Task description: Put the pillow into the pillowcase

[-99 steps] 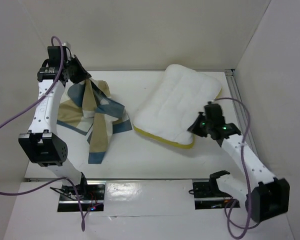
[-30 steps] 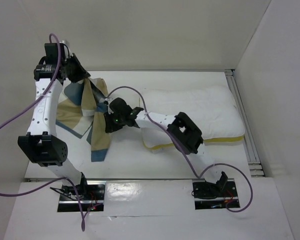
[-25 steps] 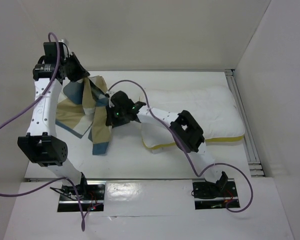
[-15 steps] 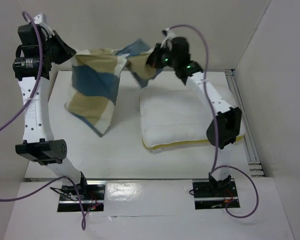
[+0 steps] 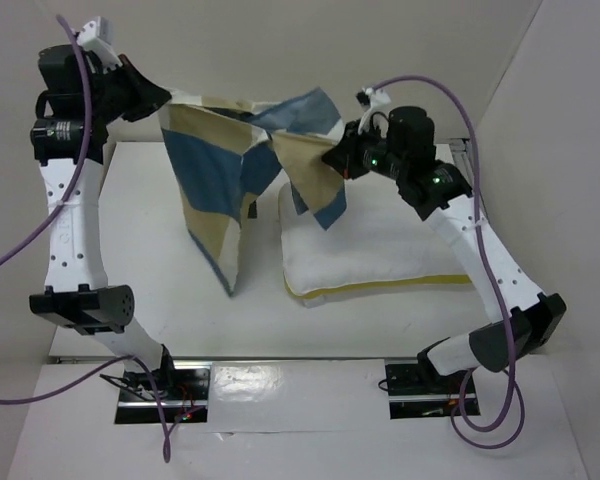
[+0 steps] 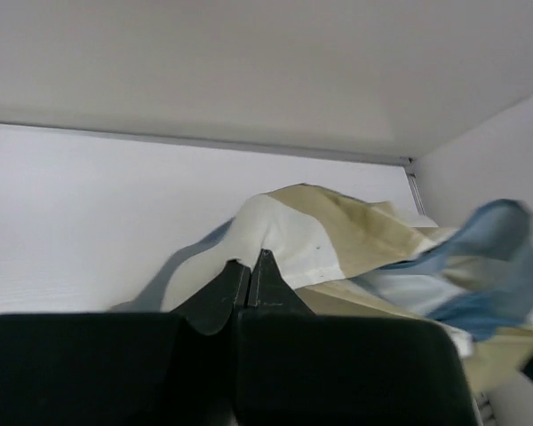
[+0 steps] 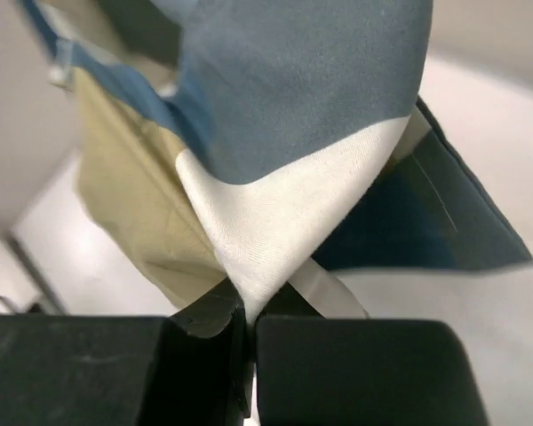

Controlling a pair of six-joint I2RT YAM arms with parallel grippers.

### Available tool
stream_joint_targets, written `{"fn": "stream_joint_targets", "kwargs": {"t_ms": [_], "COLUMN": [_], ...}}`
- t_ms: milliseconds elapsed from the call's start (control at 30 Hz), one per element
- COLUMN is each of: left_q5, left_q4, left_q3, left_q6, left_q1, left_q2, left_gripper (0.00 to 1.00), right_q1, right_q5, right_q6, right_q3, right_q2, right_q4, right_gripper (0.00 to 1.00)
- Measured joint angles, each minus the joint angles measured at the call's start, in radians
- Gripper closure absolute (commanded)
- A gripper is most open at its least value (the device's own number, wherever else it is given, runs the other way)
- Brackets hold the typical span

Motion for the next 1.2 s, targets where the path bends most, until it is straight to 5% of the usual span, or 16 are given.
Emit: {"fn": "stream_joint_targets", "kwargs": {"t_ms": [33,67,100,133,167,200,267,300,400,667,967,1200], "left_q5": [0.008,0.023,0.053,0.082,0.105,0.123,0.132,0.12,0.04,-0.196,-0.257,-0.206], "left_q4": [0.006,0.012,0.019,0.021,0.018,0.006,-0.047,-0.067,-0.104,-0.128,-0.186,-0.178], "left_q3": [-0.003,-0.006,-0.007,-0.009,-0.01,-0.01,-0.015,-0.04,-0.215,-0.966,-1.305,-1.513], "left_q6": [0.0,0.002,0.011,0.018,0.028,0.031,0.035,0.032,0.006,-0.164,-0.292,-0.371], "left_q1": [-0.019,-0.04,-0.068,-0.097,-0.117,-0.136,-0.16,-0.163,-0.135,0.016,0.006,0.006], "left_q2": [0.018,0.042,0.073,0.108,0.143,0.178,0.247,0.269,0.254,-0.232,-0.524,-0.513], "left_gripper": [0.93,0.69,0.15,0.0,0.0,0.0,0.0,0.0,0.16,0.13,0.12,0.12], "right_q1": [0.001,0.002,0.001,-0.004,-0.013,-0.027,-0.08,-0.109,-0.164,-0.138,0.165,0.185], "right_q5": [0.037,0.072,0.11,0.146,0.175,0.2,0.246,0.262,0.331,0.444,0.543,0.561], "right_q6": [-0.001,-0.002,0.0,0.001,0.003,0.008,0.027,0.026,0.036,0.122,0.188,0.219], "right_q3": [-0.066,-0.127,-0.194,-0.254,-0.3,-0.33,-0.345,-0.339,-0.275,-0.235,-0.248,-0.304], "right_q2": [-0.011,-0.019,-0.029,-0.041,-0.053,-0.064,-0.077,-0.08,-0.066,-0.063,-0.081,-0.09], "right_q4": [-0.015,-0.032,-0.06,-0.084,-0.108,-0.131,-0.179,-0.19,-0.243,-0.312,-0.352,-0.355], "right_gripper": [1.0,1.0,1.0,1.0,0.93,0.73,0.12,0.08,0.05,0.07,0.06,0.06]}}
